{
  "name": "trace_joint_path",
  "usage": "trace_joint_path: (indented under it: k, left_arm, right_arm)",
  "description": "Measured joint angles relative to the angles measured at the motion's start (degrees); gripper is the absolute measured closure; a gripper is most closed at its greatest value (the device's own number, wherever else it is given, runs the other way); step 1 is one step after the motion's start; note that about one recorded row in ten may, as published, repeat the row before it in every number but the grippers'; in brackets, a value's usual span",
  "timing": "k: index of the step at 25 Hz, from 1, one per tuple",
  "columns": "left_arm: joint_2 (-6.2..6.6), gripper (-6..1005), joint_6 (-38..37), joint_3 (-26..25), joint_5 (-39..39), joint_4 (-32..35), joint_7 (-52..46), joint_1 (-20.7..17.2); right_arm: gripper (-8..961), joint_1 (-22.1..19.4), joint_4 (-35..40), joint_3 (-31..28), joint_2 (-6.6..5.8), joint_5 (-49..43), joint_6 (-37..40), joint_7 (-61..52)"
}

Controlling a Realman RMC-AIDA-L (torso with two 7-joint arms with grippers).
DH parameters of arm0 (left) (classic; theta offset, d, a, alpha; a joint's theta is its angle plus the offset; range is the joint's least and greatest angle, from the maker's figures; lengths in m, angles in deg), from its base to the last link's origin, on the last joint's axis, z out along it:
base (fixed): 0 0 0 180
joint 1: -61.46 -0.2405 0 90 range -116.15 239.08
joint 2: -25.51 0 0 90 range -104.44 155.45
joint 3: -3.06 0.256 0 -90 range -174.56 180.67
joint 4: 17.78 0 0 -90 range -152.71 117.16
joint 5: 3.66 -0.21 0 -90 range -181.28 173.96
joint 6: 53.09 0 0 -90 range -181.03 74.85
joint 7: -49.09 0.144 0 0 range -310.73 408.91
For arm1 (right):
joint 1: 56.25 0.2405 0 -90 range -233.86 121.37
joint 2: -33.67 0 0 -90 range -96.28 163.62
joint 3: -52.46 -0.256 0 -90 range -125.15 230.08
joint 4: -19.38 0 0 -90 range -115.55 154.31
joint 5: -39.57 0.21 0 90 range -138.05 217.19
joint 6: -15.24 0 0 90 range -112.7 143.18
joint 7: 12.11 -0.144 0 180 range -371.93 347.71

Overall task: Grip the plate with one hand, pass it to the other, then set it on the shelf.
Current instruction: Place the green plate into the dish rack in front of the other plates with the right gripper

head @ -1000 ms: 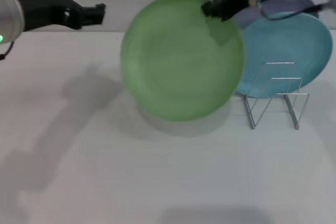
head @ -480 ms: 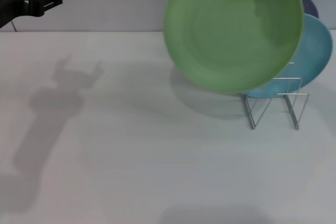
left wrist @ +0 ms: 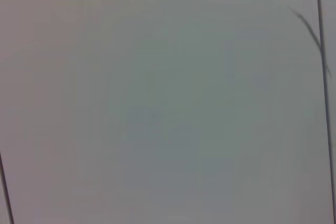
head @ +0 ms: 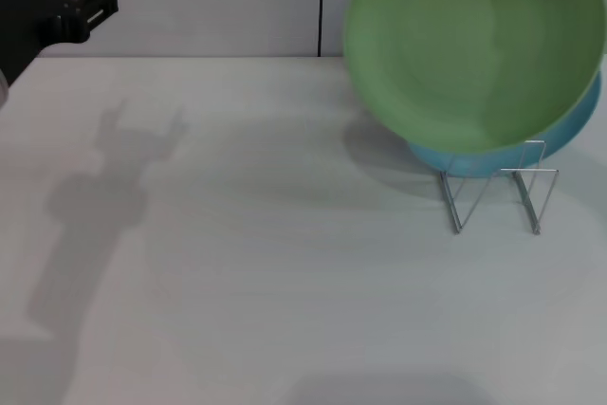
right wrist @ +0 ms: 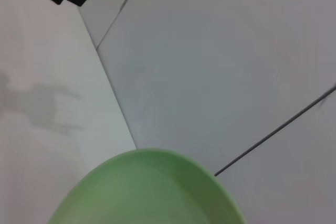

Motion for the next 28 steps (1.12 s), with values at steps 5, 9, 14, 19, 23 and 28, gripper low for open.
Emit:
trace_joint_path:
  k: [5, 9, 14, 19, 23, 28]
  left_arm:
    - [-0.05, 134, -7.59, 2.54, 0.11, 4.1, -0.18, -0.14]
    - [-0.06, 135, -12.45, 3.54, 0.18, 6.69, -1.49, -0.13]
    - [-0.01, 135, -16.23, 4.8, 0.19, 8.86, -1.69, -0.15]
    - [0.0, 136, -18.24, 5.97, 0.18, 10.5, -1.71, -0.15]
    - [-0.03, 136, -19.25, 7.03, 0.17, 11.63, -1.85, 0.24]
    - [0.01, 136, -20.37, 7.98, 0.16, 11.97, -2.32, 0.32]
  right_arm:
    - [906, 0.19, 0.25, -0.62, -0.17, 0.28, 1.14, 5.88]
    - [906, 0.44, 0.44, -0.86, -0.32, 0.77, 2.58, 9.69]
    - [907, 0.03, 0.48, -0.84, -0.3, 0.89, 3.73, 14.1]
    - [908, -0.46, -0.42, -1.31, -0.27, 0.97, 3.02, 18.23]
    - [908, -1.0, -0.88, -1.54, -0.27, 1.06, 1.7, 21.05]
    - [909, -1.57, -1.12, -2.12, -0.2, 1.75, 1.48, 23.67]
